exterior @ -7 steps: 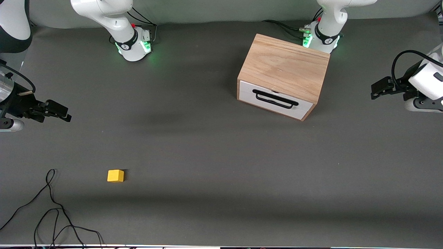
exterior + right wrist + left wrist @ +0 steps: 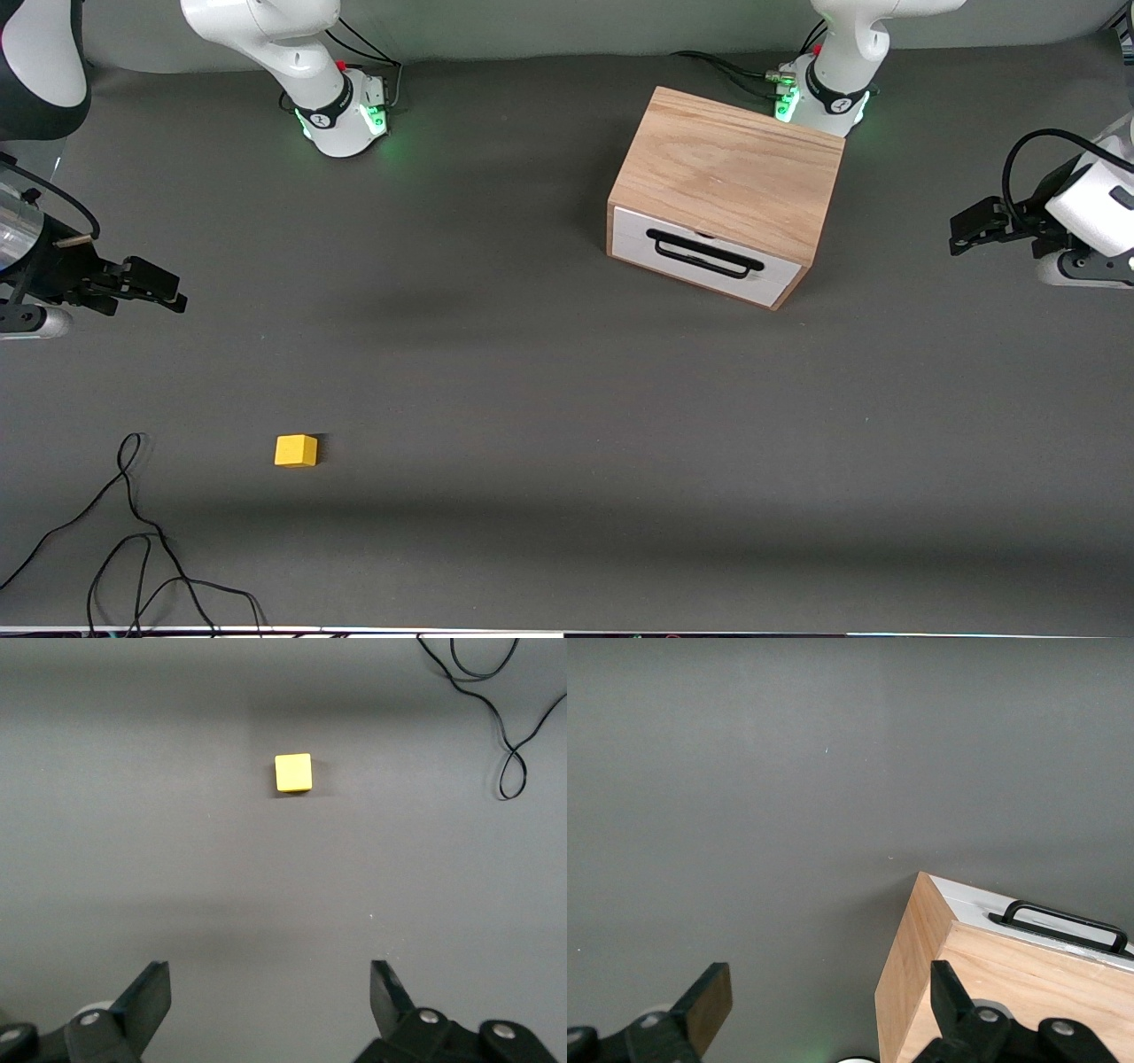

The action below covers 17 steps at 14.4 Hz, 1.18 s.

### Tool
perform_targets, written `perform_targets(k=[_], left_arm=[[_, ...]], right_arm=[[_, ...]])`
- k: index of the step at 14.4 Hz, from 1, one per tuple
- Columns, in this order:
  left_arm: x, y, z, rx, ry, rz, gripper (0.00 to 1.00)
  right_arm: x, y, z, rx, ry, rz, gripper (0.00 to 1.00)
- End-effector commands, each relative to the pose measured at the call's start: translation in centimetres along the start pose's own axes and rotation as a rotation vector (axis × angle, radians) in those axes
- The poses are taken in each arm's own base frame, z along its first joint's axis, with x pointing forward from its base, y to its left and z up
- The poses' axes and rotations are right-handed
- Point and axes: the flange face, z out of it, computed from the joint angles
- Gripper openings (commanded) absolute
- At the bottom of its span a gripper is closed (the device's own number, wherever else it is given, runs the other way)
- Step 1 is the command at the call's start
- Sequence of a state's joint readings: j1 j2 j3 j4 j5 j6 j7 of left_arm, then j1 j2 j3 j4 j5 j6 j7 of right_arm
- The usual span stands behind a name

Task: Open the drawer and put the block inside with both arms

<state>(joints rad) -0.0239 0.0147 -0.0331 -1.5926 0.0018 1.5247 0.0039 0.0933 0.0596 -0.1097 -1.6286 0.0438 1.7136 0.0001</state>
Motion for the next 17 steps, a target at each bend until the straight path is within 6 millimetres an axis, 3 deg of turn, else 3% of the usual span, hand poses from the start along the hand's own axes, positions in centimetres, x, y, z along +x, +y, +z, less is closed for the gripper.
perform_targets(k=[1, 4, 6, 10, 14, 17], left_arm=[[-0.1, 0.0, 0.1, 0.013, 0.01, 0.014, 1.0], [-0.1, 0.7, 0.1, 0.01, 0.009, -0.021, 1.0], [-0.2, 3.5, -0.2, 0.011, 0.013, -0.131, 1.0], [-1.9, 13.9, -0.5, 0.018, 0.021, -0.454, 1.0], [-4.9, 26.0, 2.2, 0.054, 0.0, -0.774, 1.0], [-5.8, 32.6, 5.7, 0.122, 0.04, -0.998, 1.0]], right_arm=[[0.1, -0.3, -0.1, -0.001, 0.001, -0.023, 1.0], [0.4, -0.1, 0.1, -0.002, 0.007, -0.026, 1.0], [0.3, 0.0, 0.0, -0.002, 0.007, -0.023, 1.0], [0.5, 0.2, 0.7, -0.003, -0.005, -0.021, 1.0], [1.9, 0.2, 2.8, -0.012, -0.016, -0.021, 1.0], [3.4, 0.4, 3.5, -0.018, -0.014, -0.017, 1.0]])
